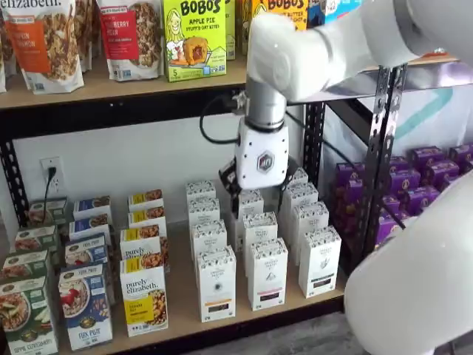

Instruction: Pick up the white box with a yellow strip in the middle, on the bottom shelf, the fourth box from the left

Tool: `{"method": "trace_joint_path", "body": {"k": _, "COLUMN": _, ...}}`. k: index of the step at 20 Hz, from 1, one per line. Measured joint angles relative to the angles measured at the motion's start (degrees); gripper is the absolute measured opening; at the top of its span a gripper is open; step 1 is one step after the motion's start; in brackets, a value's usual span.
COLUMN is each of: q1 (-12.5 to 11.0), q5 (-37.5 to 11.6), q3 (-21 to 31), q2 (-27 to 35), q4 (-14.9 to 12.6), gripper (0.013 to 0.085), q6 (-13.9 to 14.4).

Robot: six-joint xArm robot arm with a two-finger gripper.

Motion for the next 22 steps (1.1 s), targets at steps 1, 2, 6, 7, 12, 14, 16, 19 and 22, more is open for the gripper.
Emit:
{"method": "trace_joint_path", "body": {"k": 1, "q1": 0.4, "q5": -1.6, "q3": 0.2, "q2": 1.5, "q4": 0.2, "gripper": 0.0850, "q6": 0.3}}
{"method": "trace_joint_path", "body": {"k": 2, "q1": 0.8, "q5": -2.8, "q3": 0.2, "q2": 2.9, "q4": 0.4, "gripper": 0.0850, "q6": 0.5}}
{"method": "trace_joint_path", "body": {"k": 6, "q1": 1.6, "q5": -8.3, "q3": 0.1, "q2": 8.5, "q4": 1.2, "gripper": 0.0850, "q6": 0.7}}
{"method": "trace_joint_path", "body": {"k": 7, "q1": 1.6, "q5": -9.4, "q3": -0.1, "q2": 9.9, "q4": 1.0, "gripper": 0.0850, "q6": 0.8}}
{"method": "trace_joint_path", "body": {"k": 12, "q1": -0.5, "q5": -16.8, "q3": -1.9, "q2": 18.5, "q4": 0.6, "gripper": 0.0850, "q6": -1.1}}
{"method": "trace_joint_path", "body": {"k": 14, "q1": -2.2, "q5": -19.0, "q3": -3.1, "q2": 21.9, "q4": 0.5, "gripper": 0.0850, "q6": -2.8}}
{"method": "trace_joint_path", "body": {"k": 16, "q1": -3.5, "q5": -20.2, "q3": -4.0, "q2": 24.2, "q4": 0.7, "gripper": 0.0850, "q6": -4.2}}
{"method": "trace_joint_path", "body": {"k": 19, "q1": -5.1, "q5": -21.6, "q3": -5.7, "q2": 28.2, "q4": 0.0, "gripper": 0.0850, "q6": -5.3}}
{"method": "trace_joint_path", "body": {"k": 22, "q1": -6.1, "q5": -23.4, "q3": -7.4, "q2": 32.3, "q4": 3.3, "gripper": 0.0850, "q6": -9.2}}
